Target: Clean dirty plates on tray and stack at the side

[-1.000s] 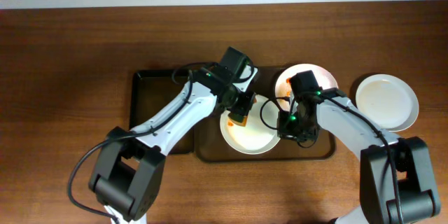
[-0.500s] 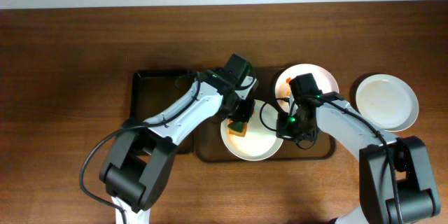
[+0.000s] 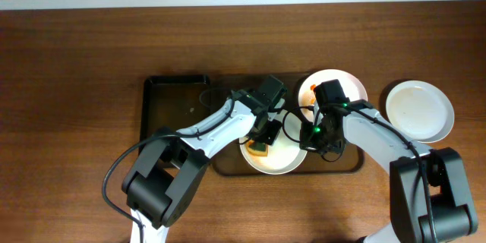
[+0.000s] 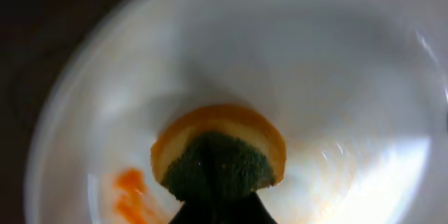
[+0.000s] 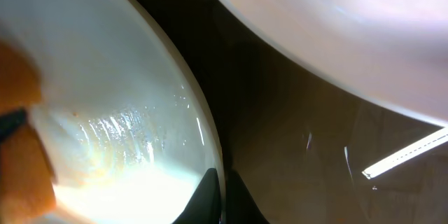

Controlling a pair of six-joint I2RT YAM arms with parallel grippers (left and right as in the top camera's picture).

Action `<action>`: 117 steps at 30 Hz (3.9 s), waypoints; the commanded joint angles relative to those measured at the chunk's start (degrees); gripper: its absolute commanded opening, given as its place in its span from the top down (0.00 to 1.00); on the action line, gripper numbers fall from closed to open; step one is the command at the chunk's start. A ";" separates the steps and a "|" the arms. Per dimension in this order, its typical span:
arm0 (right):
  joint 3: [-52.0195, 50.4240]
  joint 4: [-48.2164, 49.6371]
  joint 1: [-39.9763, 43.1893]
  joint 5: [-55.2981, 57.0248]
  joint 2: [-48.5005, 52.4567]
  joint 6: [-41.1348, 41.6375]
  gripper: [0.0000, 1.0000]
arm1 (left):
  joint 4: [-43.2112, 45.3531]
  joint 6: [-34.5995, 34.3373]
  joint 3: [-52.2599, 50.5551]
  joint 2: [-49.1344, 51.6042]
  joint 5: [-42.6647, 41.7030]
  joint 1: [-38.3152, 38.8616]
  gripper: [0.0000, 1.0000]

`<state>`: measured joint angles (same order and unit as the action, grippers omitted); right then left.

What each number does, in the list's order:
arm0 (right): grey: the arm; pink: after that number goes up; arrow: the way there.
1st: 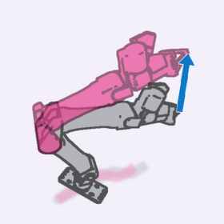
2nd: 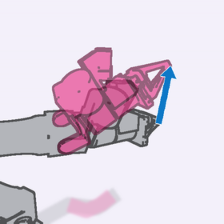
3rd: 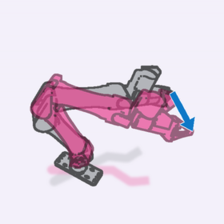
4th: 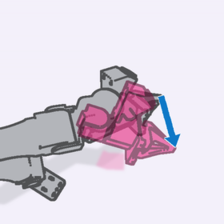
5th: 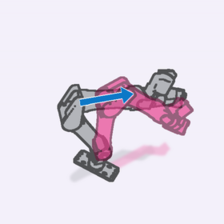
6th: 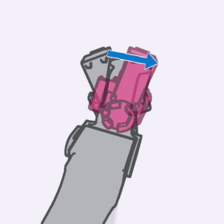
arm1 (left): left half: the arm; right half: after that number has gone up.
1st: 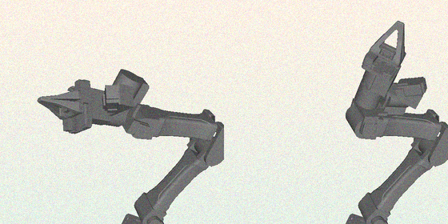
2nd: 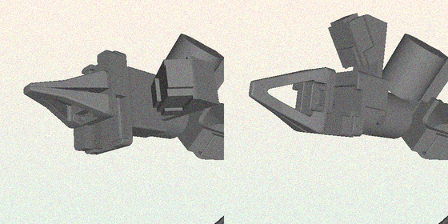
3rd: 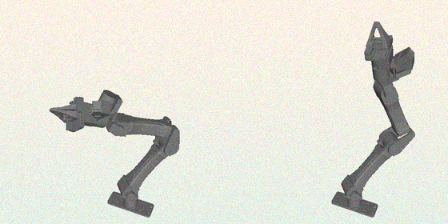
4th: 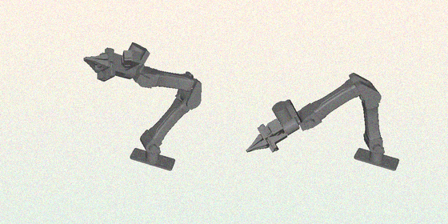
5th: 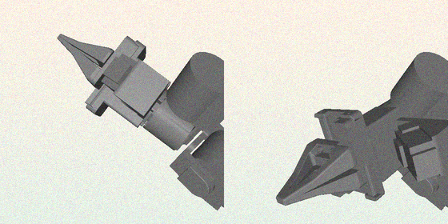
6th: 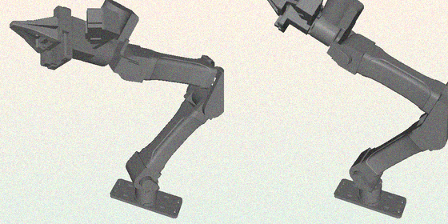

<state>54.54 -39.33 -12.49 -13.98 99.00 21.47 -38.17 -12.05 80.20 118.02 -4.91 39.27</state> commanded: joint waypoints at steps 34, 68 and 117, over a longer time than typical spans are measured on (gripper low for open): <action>-0.46 -0.48 -0.31 0.74 0.17 0.07 0.96 | 10.56 4.17 -0.74 -2.67 49.70 -0.26 1.00; 17.27 -17.49 -5.27 14.03 -1.92 -0.13 0.96 | 2.21 6.16 -12.41 -10.97 1.90 -35.58 0.98; 33.42 -18.21 53.18 10.12 6.38 1.29 0.96 | 2.67 8.70 -12.48 -10.71 -0.26 -35.58 0.98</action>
<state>87.15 -57.41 38.57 -2.87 101.65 23.27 -35.51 -4.08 68.12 107.04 -4.54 3.57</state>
